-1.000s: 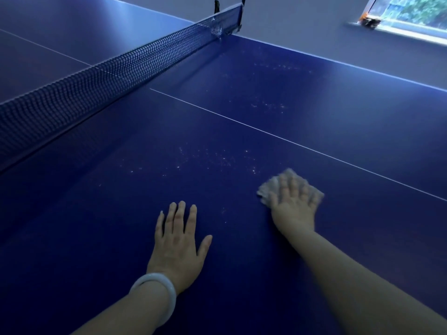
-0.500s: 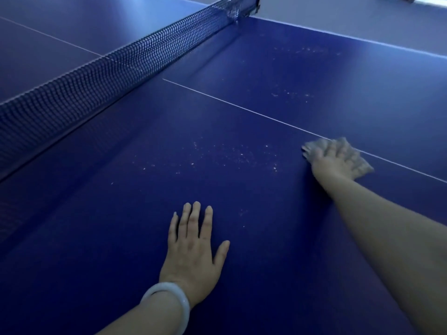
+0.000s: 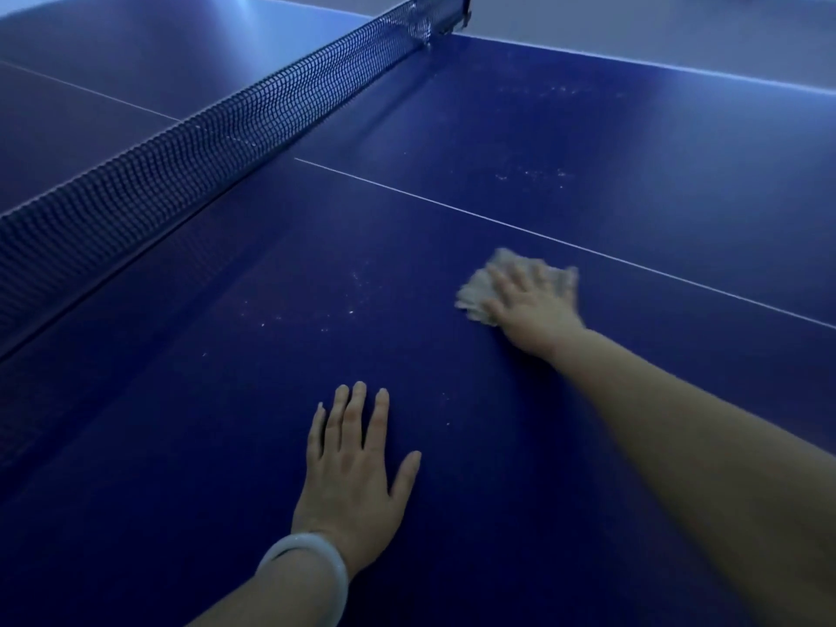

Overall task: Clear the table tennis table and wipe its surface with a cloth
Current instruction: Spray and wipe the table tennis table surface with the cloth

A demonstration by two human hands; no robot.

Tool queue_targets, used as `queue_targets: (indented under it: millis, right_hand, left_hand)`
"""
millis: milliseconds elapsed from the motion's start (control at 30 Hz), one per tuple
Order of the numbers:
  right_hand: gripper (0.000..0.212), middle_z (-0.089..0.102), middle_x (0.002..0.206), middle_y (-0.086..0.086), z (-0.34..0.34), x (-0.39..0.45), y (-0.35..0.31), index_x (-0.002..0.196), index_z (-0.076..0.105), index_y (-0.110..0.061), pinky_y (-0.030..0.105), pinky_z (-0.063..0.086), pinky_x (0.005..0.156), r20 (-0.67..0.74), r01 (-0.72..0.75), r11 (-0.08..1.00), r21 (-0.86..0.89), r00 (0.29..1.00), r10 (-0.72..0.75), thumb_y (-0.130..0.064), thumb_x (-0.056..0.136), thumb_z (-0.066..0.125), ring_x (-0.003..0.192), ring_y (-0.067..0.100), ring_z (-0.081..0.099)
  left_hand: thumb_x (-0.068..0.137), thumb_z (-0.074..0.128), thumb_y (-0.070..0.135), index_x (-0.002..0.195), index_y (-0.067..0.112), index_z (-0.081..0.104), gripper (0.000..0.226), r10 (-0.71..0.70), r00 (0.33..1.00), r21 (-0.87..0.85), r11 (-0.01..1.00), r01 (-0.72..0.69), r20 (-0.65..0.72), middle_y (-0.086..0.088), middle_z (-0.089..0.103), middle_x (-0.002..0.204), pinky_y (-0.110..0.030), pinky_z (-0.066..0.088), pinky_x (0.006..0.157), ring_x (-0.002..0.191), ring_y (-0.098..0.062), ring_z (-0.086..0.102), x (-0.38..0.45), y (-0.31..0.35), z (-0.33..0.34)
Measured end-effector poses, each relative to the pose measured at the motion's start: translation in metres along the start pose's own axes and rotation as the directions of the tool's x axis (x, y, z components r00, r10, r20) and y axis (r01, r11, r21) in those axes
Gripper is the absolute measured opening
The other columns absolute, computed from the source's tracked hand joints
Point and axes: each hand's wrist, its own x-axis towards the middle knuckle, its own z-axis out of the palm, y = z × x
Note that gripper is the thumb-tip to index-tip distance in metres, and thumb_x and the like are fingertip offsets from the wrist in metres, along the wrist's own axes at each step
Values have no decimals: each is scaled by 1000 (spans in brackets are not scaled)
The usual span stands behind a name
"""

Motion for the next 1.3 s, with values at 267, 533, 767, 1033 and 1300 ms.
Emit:
queue_targets:
  millis: [267, 533, 767, 1033, 1300]
  right_hand:
    - [61, -12, 163, 10, 27, -64, -28, 156, 3, -27, 78, -6, 104, -111, -379, 917, 128, 913, 393, -50, 101, 14, 145, 48, -13]
    - [59, -9, 164, 1, 36, -70, -42, 156, 4, -31, 70, -10, 110, -101, 171, 984, -43, 979, -175, -51, 101, 15, 148, 37, -16]
    - [61, -8, 164, 3, 21, -106, 94, 156, 1, -31, 70, -3, 110, -52, -616, 757, 219, 767, 639, -53, 100, 7, 149, 37, -11]
    - [59, -21, 160, -1, 51, -131, -93, 153, -9, -31, 63, -16, 113, -144, -64, 997, 33, 987, 68, -52, 101, 7, 147, 31, -23]
    - [65, -17, 162, -1, 60, -210, -108, 154, -11, -31, 62, -7, 116, -66, -558, 808, 189, 814, 577, -50, 92, -7, 149, 30, -15]
  left_hand:
    - [83, -12, 69, 154, 25, -13, 83, -8, 1000, 30, 1000, 8, 0, -2, -12, 163, -42, -12, 121, 146, -16, -24, 0, 2, -3]
    - [81, -11, 70, 155, 27, -8, 86, -19, 1000, 20, 1000, 19, -2, 1, -12, 162, -39, -13, 121, 147, -13, -22, 0, 2, -6]
    - [84, -6, 68, 156, 23, -1, 85, -12, 1000, -13, 1000, 11, -3, -3, -8, 163, -42, -11, 121, 147, -16, -20, 1, 2, -4]
    - [85, -10, 66, 154, 20, -10, 83, 8, 1000, 14, 1000, -8, 9, -6, -13, 162, -45, -12, 120, 147, -20, -23, 0, 0, -4]
    - [88, -6, 62, 155, 15, -8, 82, 40, 999, -25, 999, -39, 30, -12, -10, 163, -51, -11, 119, 148, -28, -18, 0, 0, -9]
